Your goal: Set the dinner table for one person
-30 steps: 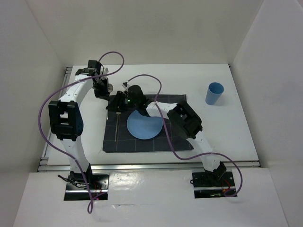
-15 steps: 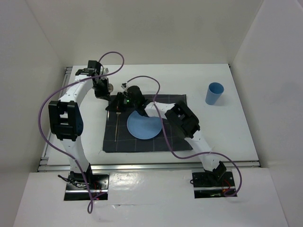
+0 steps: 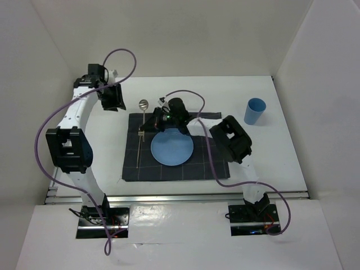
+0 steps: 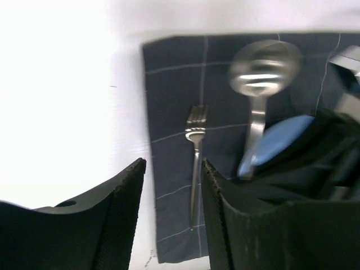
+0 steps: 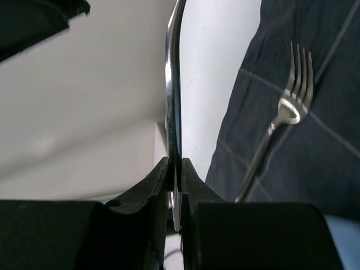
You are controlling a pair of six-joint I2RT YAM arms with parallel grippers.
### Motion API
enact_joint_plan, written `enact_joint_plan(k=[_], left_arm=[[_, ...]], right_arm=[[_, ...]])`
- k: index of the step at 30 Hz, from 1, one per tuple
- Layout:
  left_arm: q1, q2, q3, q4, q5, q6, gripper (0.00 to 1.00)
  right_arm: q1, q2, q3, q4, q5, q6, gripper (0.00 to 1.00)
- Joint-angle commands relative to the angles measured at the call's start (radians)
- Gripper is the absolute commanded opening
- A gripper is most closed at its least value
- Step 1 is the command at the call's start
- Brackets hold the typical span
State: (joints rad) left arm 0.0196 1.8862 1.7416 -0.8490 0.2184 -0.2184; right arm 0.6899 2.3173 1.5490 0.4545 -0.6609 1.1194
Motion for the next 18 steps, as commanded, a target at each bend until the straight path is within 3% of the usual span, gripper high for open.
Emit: enact_joint_plan(k=[1,5,10,18], left_arm=[[0.040,-0.096,0.035,-0.005,-0.036,0.069,0.53],[0.074,-0.105,-0.051,-0.005,-0.151,0.119,0.53],[0.166,-0.139,-0.165,0.017,-0.041,0.142,0.53],[0.207,-0.139,-0.155,-0.004,0.039,0.151,0.53]], right_arm=[[-0.064,-0.206,-0.073,-0.008,-0.124,-0.039,0.00],[-0.134,-0.389,-0.309,-0.068,-0.192,-0.085,0.00],[-0.254,-0.623,-0.457,-0.264,-0.276,-0.242,0.00],[-0.501,-0.864,-0.772,-0.488,-0.431,-0.414,0.00]])
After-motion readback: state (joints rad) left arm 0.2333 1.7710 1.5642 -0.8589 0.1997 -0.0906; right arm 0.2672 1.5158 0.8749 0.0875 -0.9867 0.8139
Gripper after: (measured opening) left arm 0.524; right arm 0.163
